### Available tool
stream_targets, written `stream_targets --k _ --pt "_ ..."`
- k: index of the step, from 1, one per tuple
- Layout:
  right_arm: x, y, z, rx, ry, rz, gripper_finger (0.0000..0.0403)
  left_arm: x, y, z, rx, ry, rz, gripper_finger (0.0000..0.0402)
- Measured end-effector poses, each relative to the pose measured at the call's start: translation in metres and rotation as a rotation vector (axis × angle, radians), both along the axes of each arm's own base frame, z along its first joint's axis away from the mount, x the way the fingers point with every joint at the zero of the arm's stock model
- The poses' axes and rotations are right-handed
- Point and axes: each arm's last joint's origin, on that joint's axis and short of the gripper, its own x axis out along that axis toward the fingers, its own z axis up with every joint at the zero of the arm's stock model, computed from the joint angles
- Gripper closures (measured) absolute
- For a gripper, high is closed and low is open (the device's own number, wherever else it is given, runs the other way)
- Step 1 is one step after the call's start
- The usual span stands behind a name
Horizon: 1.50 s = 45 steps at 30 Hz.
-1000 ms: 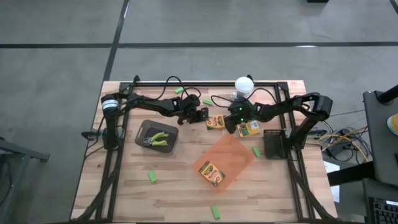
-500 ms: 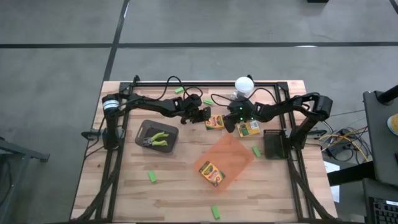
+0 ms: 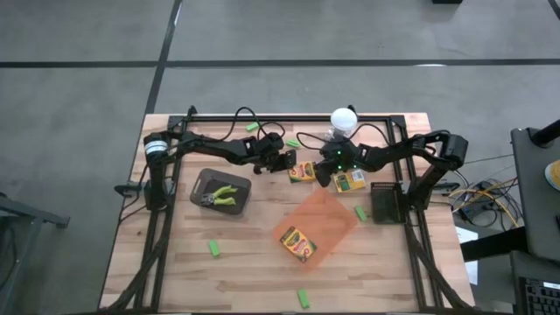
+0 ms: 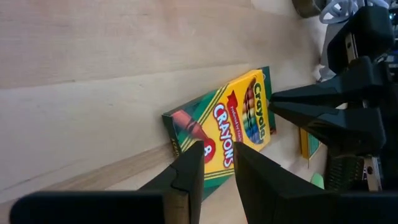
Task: Pick & Place School Supplies
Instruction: Put the left crayon box into the orange bin
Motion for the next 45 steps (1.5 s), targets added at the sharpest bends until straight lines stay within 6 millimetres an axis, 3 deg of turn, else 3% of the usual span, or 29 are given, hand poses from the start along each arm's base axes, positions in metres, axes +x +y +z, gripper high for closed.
stream_targets --k 36,45 --pt "0.001 0.003 -0.009 0.024 0.041 0.012 0.0376 -0.001 -0.007 -0.003 -0.027 0.038 0.010 0.0312" --pt "0.001 0.003 -0.009 0.023 0.040 0.012 0.0376 0.000 -0.010 -0.013 -0.027 0.082 0.027 0.0312"
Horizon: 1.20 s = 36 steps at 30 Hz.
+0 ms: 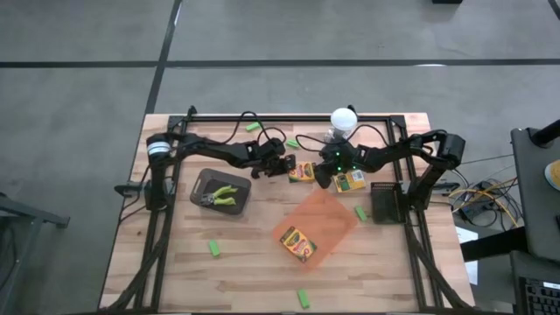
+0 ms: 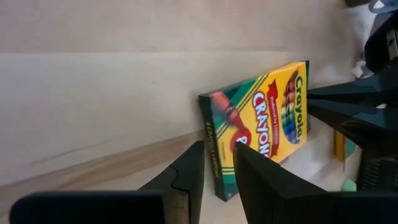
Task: Pick & Place School Supplies
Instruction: Put the left crayon box into the orange bin
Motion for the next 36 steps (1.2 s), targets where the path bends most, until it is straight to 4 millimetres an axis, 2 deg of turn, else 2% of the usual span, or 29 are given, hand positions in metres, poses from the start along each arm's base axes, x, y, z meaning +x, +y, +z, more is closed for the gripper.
stream_targets --k 6,10,22,36 --pt "0.000 0.000 0.000 0.001 -0.001 -0.002 0.0376 0.006 -0.001 -0.013 -0.053 -0.006 -0.020 0.0312" --pt "0.000 0.000 0.000 0.000 -0.001 -0.004 0.0376 0.007 -0.001 -0.014 -0.058 -0.015 -0.022 0.0312" --pt "-0.001 0.000 -0.001 -0.008 0.005 -0.003 0.0376 0.018 0.000 0.000 -0.046 -0.055 -0.080 0.0312" --pt "-0.001 0.000 -0.001 -0.016 0.006 -0.001 0.0376 0.020 -0.001 0.004 -0.033 -0.078 -0.104 0.0312"
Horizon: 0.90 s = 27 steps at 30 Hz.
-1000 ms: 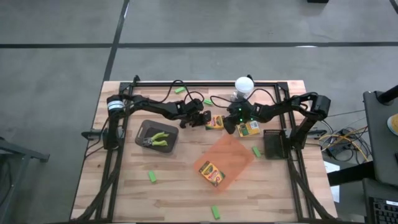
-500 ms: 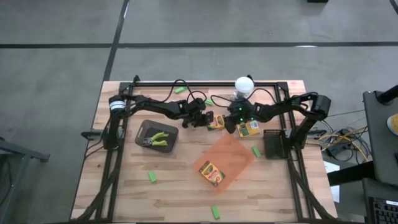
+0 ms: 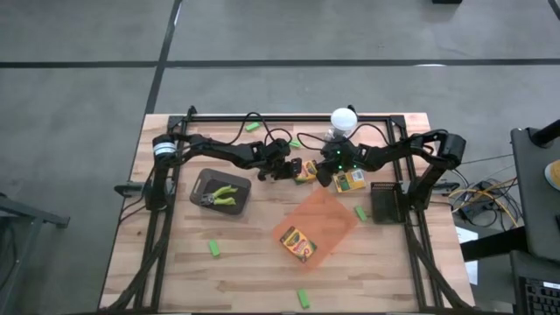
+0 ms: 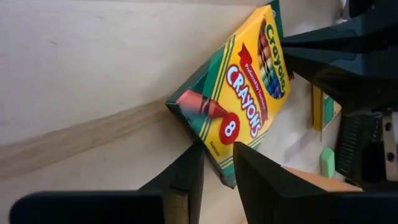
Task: Pick & Place School Supplies
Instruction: Put the left crayon box into the orange bin
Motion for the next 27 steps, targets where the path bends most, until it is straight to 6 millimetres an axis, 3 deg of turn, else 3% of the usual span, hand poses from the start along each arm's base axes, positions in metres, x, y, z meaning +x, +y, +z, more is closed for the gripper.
stream_targets --k 14,27 --pt "0.0003 -0.0002 0.0002 0.001 -0.003 -0.003 0.0376 0.0063 -0.0081 0.0070 0.131 -0.032 -0.149 0.0312" --pt "0.0006 -0.0002 0.0004 0.003 -0.004 -0.002 0.0376 0.0047 -0.0083 0.0049 0.087 0.002 -0.064 0.0312"
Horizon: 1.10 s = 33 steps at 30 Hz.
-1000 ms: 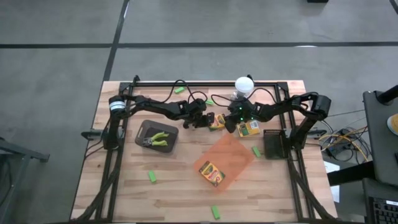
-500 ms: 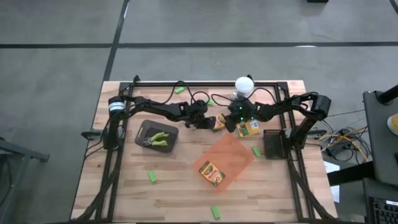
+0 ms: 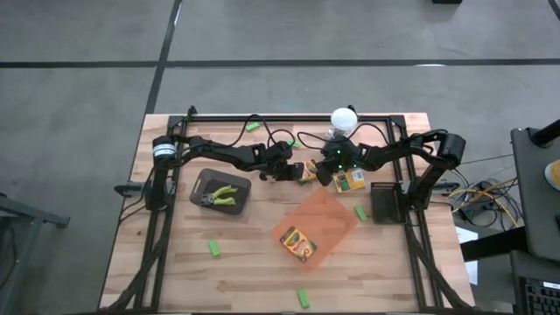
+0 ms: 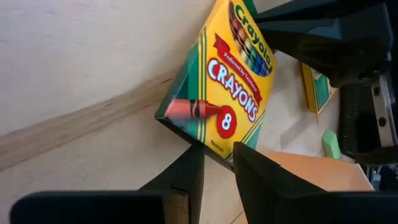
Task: Pick & Place School Supplies
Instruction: Put the left crayon box into the orange bin
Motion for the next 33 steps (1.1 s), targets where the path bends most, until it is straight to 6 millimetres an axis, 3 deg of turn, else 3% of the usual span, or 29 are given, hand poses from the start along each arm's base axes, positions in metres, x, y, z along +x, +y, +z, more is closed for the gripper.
stream_targets --k 10,24,33 --pt "0.0000 0.0001 0.0000 0.007 -0.002 -0.004 0.0376 -0.0020 0.0019 -0.0019 0.012 0.026 0.044 0.0305" --pt "0.0008 0.0000 0.0008 0.003 -0.013 -0.001 0.0376 -0.0020 0.0021 -0.0019 0.025 0.028 0.049 0.0221" --pt "0.0012 0.0004 0.0010 0.007 -0.017 0.005 0.0376 -0.0028 0.0013 -0.0030 -0.033 0.037 0.091 0.0209"
